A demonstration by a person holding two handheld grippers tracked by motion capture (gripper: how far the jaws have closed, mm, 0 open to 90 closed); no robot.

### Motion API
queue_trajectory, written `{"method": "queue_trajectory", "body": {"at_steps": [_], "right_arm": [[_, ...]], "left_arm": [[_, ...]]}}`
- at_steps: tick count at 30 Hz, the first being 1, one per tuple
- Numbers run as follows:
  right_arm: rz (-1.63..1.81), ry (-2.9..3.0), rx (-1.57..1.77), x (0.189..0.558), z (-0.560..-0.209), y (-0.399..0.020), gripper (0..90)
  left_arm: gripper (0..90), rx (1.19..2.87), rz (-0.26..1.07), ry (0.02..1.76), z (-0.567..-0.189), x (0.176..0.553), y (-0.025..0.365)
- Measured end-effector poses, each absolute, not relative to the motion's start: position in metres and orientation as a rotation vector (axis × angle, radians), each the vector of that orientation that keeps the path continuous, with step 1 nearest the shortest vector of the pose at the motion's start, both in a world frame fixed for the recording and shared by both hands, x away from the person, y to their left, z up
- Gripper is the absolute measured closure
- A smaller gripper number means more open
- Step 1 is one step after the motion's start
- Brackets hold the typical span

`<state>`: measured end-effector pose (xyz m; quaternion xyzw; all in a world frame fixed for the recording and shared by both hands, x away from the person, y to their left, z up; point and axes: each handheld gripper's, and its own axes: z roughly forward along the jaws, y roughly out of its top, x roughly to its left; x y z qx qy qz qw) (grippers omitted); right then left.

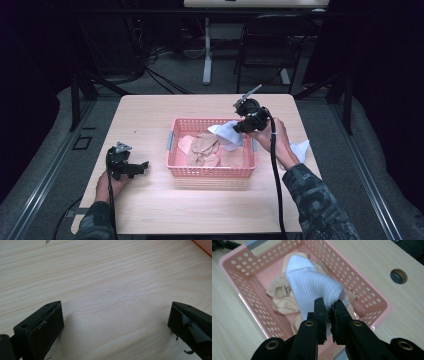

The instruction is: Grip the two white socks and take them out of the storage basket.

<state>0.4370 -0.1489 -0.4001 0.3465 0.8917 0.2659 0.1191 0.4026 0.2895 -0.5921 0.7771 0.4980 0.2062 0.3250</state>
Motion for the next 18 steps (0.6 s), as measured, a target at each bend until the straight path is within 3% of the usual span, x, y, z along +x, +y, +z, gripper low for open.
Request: {"method": "queue_trajectory", "body": {"at_steps": [18], "right_arm": [[0.891, 2.556, 0.938, 0.424, -0.355, -0.153, 83.3]], "left_arm": [[0.1, 2.037, 0.541, 1.306, -0.592, 0.403, 0.289]]}}
